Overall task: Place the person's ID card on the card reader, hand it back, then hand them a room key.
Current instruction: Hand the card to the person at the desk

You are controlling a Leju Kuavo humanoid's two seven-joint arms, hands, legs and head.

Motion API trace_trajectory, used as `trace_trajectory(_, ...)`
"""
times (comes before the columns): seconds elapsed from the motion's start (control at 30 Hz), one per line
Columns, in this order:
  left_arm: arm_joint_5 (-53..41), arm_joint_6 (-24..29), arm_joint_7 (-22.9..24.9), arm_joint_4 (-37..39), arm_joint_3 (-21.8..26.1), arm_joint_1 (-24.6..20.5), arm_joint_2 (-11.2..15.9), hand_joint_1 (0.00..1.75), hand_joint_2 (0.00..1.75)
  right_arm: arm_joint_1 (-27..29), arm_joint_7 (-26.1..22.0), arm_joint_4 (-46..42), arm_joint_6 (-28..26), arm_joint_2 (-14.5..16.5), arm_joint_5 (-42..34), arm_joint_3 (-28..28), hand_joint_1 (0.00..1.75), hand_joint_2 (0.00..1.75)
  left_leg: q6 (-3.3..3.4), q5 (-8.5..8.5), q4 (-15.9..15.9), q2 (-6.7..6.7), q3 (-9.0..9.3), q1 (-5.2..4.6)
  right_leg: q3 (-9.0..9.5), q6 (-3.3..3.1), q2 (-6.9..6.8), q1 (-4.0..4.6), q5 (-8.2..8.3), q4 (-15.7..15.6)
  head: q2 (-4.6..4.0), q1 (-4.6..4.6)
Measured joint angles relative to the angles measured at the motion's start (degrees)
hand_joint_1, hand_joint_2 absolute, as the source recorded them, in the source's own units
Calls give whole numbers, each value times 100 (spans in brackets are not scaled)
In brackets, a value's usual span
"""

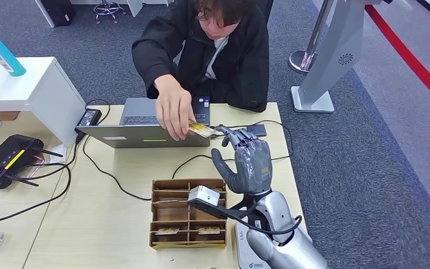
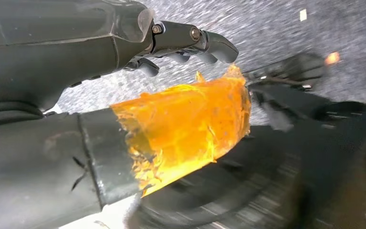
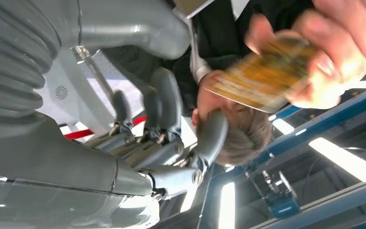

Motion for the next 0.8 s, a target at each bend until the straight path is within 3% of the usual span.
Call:
trace_trajectory(0.23, 65, -412, -177, 145, 0, 232, 332, 0, 0, -200, -79, 246, -82, 2, -274, 228, 0, 0, -3, 2, -1, -4, -2, 6, -1, -1, -4, 2, 0, 1, 0, 1)
trace_trajectory(0.8, 95, -504, -276, 316, 7, 253, 368, 0, 0, -233, -341, 319, -88, 1, -691, 466, 0, 0, -4, 3, 0, -3, -2, 4, -1, 0, -2, 3, 0, 0, 0, 1)
